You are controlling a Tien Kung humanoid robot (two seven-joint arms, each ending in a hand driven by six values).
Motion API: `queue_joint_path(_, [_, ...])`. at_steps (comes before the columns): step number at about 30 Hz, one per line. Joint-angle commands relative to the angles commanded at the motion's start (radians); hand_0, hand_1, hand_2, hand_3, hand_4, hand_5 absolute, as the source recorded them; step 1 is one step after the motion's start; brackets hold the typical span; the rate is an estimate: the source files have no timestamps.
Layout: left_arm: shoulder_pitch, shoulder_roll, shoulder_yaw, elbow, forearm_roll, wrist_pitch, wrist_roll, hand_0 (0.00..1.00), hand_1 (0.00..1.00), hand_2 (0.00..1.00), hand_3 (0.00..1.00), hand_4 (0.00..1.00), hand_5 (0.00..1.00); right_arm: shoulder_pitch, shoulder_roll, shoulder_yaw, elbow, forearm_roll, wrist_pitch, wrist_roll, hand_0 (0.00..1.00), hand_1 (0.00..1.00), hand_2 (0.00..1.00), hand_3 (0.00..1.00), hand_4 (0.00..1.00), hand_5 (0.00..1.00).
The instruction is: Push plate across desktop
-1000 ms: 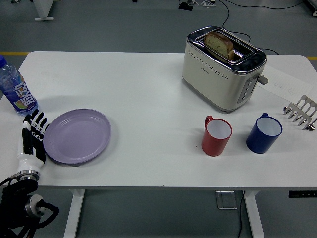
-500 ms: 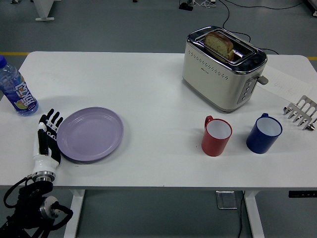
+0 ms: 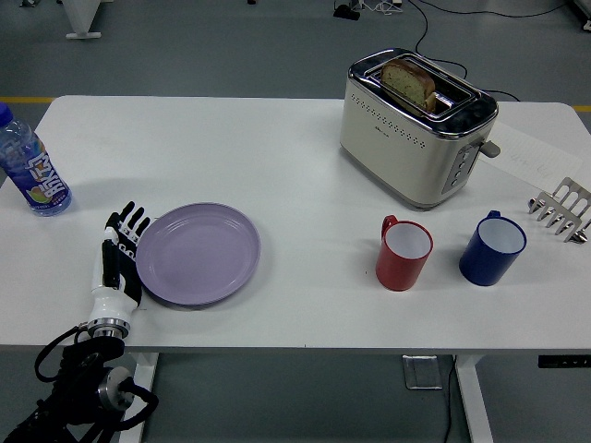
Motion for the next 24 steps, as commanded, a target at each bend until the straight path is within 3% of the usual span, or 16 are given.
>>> queue_joint_path(24, [-0.039, 0.0, 0.131, -0.018, -0.014, 0.019, -0.02, 0.852, 0.898, 0.909, 0.887, 0.528, 0.998, 0.01, -0.005, -0.004, -0.002, -0.001, 0.004, 0.006, 0.591, 0.524, 0.611, 0.599, 0.359, 0.528])
